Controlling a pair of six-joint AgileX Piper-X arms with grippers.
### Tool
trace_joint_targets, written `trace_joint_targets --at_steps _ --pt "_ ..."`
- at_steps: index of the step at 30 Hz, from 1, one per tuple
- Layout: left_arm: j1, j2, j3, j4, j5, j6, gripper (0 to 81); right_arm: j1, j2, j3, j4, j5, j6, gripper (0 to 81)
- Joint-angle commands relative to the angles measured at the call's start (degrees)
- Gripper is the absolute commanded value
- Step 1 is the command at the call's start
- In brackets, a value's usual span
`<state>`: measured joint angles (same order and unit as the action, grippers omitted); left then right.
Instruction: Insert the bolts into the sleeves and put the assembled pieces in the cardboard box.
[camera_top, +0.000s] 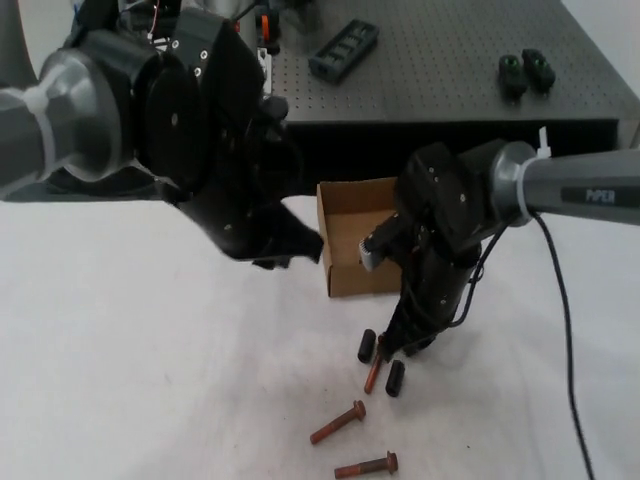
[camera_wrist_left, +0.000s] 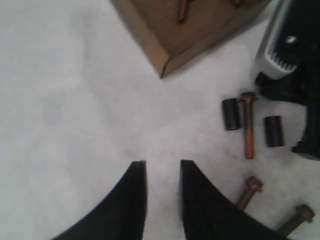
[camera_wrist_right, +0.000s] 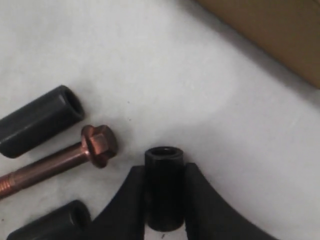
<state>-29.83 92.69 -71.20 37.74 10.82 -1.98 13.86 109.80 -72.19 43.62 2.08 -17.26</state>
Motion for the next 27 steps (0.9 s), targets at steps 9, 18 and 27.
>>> trace_joint_targets --at_steps 9,18,27 --pt "-7.8 11.9 -5.1 -3.1 2.8 2.6 28.6 -10.2 -22.1 10.4 -0.3 -7.1 5.3 0.6" --pt "-12.8 24.4 -19.0 2.8 -0.5 3.9 28.5 -13.3 -32.9 20.1 -0.6 -8.3 7.4 0.6" --pt "-12.9 32.2 -28.0 10.4 -1.8 4.2 28.5 -13.3 -33.2 20.6 -0.4 -8.3 8.5 0.6"
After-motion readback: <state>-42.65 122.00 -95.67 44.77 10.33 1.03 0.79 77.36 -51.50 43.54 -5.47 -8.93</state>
